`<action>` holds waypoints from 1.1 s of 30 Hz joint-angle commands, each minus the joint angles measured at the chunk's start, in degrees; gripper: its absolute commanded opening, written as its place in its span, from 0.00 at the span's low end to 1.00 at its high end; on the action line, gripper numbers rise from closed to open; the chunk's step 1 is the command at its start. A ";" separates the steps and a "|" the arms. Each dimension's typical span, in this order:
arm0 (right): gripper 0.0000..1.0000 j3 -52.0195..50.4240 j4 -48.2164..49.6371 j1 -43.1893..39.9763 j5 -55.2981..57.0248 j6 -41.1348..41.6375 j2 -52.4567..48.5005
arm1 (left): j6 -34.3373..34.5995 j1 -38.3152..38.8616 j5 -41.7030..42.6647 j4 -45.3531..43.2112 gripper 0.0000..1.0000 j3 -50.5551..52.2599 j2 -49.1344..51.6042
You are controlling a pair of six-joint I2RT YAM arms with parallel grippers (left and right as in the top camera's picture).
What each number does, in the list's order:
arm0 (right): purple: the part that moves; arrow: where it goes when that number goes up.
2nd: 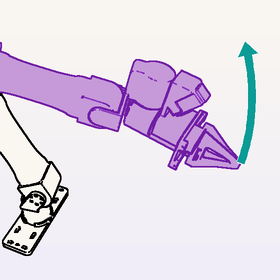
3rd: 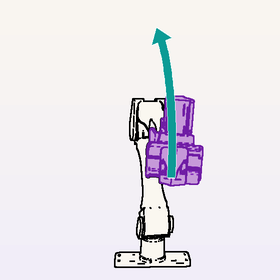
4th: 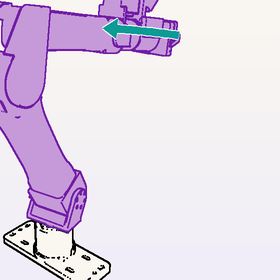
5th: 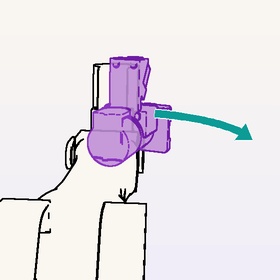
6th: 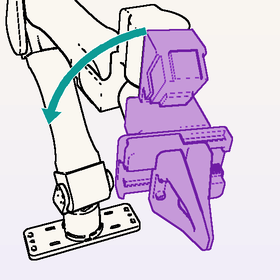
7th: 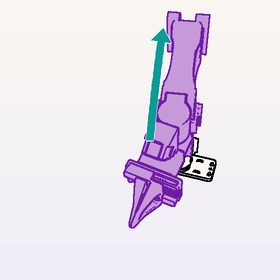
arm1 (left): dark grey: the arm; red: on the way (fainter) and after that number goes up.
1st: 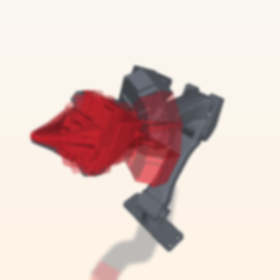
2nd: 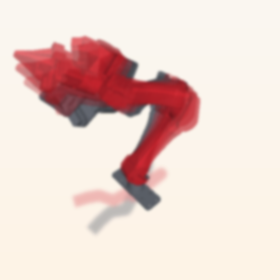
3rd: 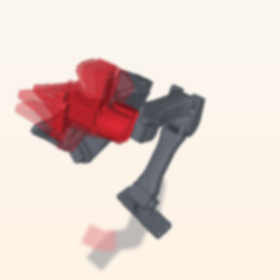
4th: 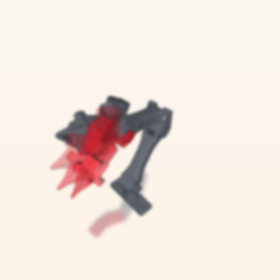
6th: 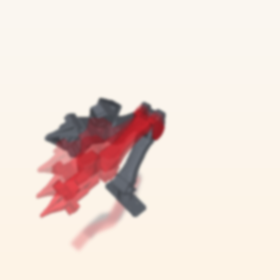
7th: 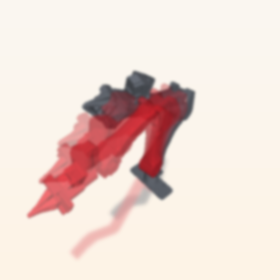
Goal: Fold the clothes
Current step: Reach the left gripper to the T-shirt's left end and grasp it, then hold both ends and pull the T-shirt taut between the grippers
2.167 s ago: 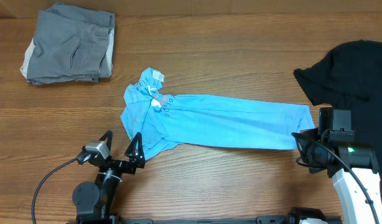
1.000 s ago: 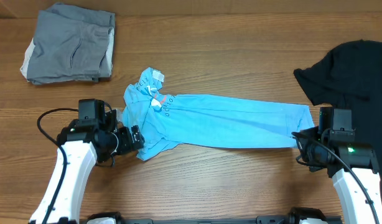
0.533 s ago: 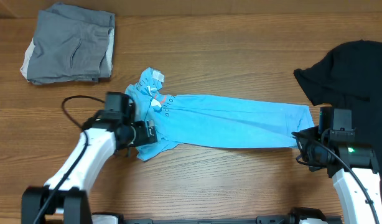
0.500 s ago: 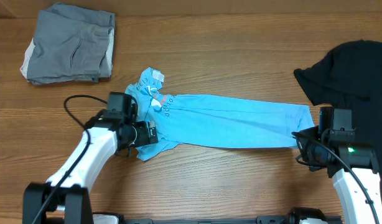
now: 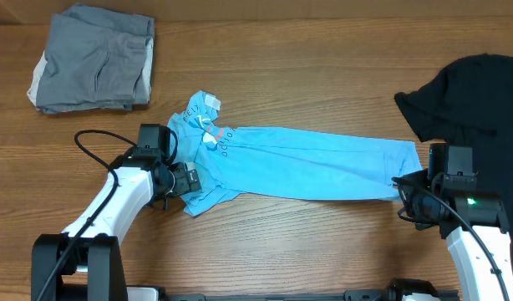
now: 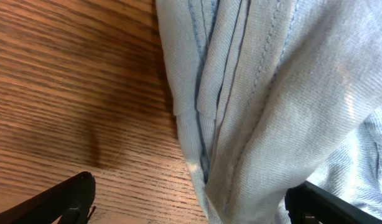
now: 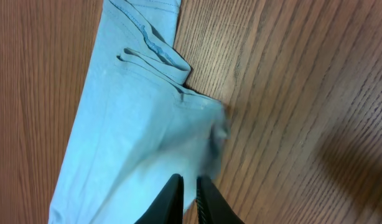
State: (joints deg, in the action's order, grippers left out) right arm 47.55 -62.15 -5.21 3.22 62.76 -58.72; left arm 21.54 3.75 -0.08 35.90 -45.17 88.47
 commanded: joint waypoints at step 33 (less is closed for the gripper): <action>0.75 0.79 1.49 -0.22 0.83 -0.15 -4.68 | -0.48 -0.13 2.05 3.10 0.04 -2.99 0.24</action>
State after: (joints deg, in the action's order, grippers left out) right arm 47.55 -60.99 -5.23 3.42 63.13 -62.06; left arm 21.02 3.75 1.69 38.98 -47.03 88.47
